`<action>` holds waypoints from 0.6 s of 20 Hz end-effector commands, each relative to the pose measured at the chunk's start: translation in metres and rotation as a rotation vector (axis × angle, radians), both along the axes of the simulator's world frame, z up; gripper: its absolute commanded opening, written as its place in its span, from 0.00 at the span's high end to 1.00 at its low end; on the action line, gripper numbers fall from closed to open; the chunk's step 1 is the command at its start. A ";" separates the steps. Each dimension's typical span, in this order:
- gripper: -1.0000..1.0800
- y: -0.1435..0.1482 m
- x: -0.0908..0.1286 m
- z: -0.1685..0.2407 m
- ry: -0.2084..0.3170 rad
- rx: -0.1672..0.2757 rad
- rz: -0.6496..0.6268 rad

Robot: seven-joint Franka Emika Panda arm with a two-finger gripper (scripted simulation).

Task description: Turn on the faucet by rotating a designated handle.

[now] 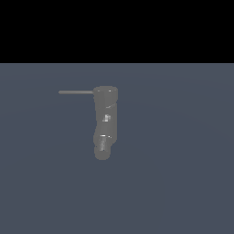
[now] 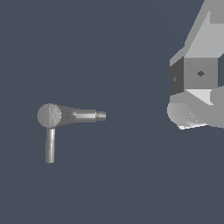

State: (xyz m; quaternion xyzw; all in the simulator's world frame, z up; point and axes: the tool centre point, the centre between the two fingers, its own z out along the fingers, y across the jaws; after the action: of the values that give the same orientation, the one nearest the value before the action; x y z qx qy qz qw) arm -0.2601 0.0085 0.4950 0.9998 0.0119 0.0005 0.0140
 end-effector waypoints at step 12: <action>1.00 0.013 0.004 -0.012 -0.001 0.001 -0.064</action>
State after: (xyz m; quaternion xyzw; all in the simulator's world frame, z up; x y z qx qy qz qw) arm -0.2573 0.0189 0.4858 0.9998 -0.0125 0.0005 0.0136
